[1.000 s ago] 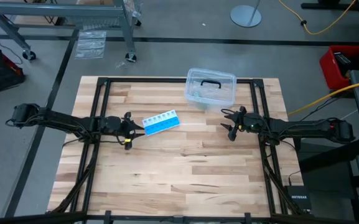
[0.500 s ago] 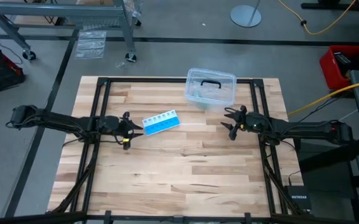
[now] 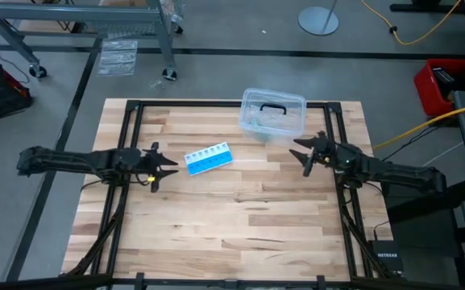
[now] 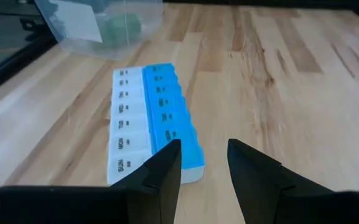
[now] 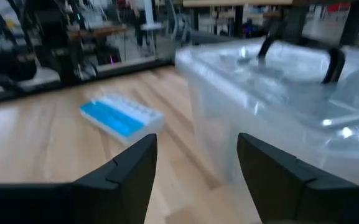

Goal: Roll bandage
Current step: Return to Home Position

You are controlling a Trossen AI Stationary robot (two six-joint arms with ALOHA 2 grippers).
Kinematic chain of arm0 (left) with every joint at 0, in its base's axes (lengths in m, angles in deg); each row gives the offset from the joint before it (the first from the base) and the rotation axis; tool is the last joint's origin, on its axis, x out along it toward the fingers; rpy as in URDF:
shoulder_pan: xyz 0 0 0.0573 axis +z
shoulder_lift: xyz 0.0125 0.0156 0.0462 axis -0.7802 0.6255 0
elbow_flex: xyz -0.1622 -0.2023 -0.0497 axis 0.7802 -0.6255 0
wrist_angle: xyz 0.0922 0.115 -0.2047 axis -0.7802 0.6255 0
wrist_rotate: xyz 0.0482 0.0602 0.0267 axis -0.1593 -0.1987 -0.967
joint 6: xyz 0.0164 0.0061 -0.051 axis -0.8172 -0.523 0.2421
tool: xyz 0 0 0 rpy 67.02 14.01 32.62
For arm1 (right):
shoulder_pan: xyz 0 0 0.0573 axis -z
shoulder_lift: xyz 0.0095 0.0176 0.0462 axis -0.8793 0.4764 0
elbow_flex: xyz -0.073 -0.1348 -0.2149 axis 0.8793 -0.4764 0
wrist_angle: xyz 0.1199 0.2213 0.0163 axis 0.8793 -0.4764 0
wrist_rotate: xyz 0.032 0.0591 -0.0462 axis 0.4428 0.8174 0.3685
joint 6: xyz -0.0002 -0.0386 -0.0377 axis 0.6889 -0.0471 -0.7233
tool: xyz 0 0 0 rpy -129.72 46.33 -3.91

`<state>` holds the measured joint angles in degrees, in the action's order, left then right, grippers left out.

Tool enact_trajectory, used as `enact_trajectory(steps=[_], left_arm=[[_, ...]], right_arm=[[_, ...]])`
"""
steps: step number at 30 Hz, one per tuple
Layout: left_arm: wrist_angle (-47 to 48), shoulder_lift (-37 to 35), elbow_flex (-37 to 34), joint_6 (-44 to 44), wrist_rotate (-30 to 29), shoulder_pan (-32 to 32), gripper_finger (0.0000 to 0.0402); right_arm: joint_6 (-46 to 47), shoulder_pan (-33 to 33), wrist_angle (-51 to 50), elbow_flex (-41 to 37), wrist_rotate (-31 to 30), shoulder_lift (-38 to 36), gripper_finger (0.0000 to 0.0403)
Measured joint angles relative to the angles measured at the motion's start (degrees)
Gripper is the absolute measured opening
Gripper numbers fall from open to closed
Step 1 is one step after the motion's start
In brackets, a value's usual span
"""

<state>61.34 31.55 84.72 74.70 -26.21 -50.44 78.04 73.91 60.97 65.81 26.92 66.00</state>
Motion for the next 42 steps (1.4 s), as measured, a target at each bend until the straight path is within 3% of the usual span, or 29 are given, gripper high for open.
enact_trajectory(steps=[13, 28, 42], left_arm=[[7.3, -12.1, -0.1, 0.0, 0.0, 0.0, 0.0124], [5.4, -20.3, -0.6, 0.0, 0.0, 0.1, 0.0124], [5.4, -20.5, -0.7, 0.0, 0.0, 0.1, 0.0124]], right_arm=[[0.0, 0.0, 0.0, 0.0, 0.0, -11.5, 0.0227], [0.0, 0.0, -1.9, 0.0, 0.1, -11.4, 0.0227], [0.0, 0.0, -2.2, 0.1, 0.1, -11.4, 0.0227]])
